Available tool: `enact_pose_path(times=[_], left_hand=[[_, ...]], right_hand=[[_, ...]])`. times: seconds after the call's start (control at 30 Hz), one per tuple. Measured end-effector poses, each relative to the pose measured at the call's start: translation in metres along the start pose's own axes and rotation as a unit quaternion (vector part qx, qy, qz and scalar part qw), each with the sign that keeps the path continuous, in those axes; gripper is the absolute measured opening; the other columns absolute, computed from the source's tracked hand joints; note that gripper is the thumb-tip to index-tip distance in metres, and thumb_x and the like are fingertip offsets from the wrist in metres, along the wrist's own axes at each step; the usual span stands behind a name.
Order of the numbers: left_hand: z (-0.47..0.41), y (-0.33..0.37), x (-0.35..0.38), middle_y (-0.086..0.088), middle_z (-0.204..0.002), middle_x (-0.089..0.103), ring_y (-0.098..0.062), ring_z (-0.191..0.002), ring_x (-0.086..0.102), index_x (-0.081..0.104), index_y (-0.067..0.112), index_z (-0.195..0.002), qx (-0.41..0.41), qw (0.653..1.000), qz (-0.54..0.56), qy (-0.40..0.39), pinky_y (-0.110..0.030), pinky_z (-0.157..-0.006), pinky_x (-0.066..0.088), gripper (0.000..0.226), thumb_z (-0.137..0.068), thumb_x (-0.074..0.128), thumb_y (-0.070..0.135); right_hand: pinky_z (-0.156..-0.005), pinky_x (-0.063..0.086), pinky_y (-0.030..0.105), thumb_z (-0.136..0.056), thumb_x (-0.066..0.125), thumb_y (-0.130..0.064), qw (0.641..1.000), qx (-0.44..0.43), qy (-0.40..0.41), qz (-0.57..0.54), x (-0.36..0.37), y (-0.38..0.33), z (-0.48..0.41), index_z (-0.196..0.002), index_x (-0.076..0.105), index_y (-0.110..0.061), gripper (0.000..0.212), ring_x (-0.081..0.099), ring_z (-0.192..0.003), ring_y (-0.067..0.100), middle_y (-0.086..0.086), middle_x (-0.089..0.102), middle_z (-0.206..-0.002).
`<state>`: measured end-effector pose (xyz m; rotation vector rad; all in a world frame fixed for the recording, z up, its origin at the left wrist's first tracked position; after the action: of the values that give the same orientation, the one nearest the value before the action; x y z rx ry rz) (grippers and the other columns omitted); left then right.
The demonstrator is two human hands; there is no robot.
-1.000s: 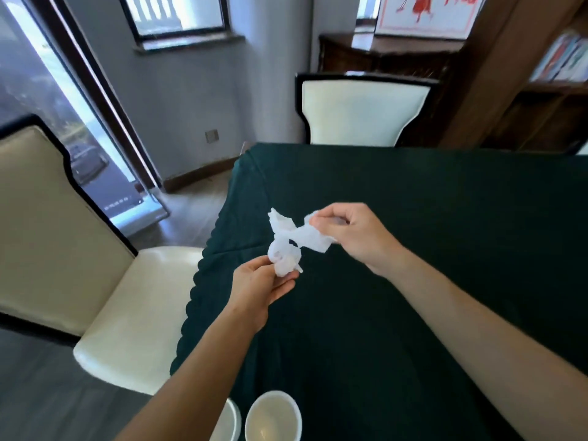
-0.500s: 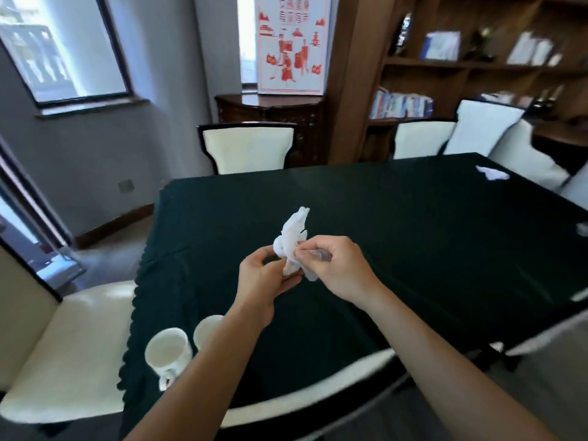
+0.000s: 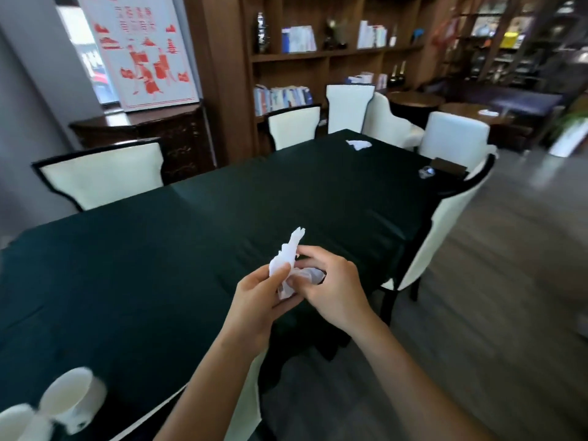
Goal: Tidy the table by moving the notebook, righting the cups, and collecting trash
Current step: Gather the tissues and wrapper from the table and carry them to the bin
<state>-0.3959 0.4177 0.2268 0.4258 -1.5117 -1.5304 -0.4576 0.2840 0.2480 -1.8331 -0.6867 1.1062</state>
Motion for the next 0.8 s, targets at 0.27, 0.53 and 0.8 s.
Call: enact_pose_path(times=[0.27, 0.53, 0.8], left_hand=[[-0.083, -0.067, 0.156, -0.023, -0.115, 0.079, -0.035, -0.114, 0.075, 0.080, 0.003, -0.110, -0.016, 0.999, 0.024, -0.034, -0.038, -0.091, 0.062, 0.023, -0.104, 0.059, 0.011], [-0.147, -0.119, 0.232, -0.025, -0.121, 0.076, -0.038, -0.114, 0.073, 0.078, -0.004, -0.110, -0.055, 0.995, 0.078, 0.023, -0.038, -0.087, 0.064, 0.021, -0.100, 0.062, 0.006], [-0.237, -0.156, 0.285, -0.025, -0.111, 0.078, -0.023, -0.092, 0.078, 0.077, -0.006, -0.105, -0.091, 0.993, 0.068, 0.030, -0.031, -0.074, 0.066, 0.019, -0.100, 0.062, 0.003]], right_hand=[[-0.088, 0.053, 0.009, -0.088, 0.076, -0.029, 0.997, 0.047, 0.051, -0.019, -0.151, 0.094, -0.006, -0.131, 0.068, -0.037, 0.045, 0.068, -0.108, -0.009, -0.025, 0.077, -0.111], [-0.084, 0.056, 0.013, -0.088, 0.080, -0.023, 0.959, 0.152, 0.204, -0.124, -0.272, 0.191, -0.001, -0.119, 0.075, -0.033, 0.033, 0.073, -0.103, -0.003, -0.017, 0.079, -0.107], [-0.079, 0.050, 0.003, -0.092, 0.078, -0.022, 0.913, 0.222, 0.303, -0.157, -0.351, 0.274, -0.012, -0.109, 0.079, -0.031, 0.019, 0.073, -0.101, -0.004, -0.020, 0.080, -0.106]])
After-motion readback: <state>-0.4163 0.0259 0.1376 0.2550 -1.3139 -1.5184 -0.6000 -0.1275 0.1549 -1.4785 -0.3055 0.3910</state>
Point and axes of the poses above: each hand's wrist, its own z-axis away from the middle knuckle, its own x-axis out of the palm, y = z × x, the point moved 4 cm from there along -z, towards the middle knuckle
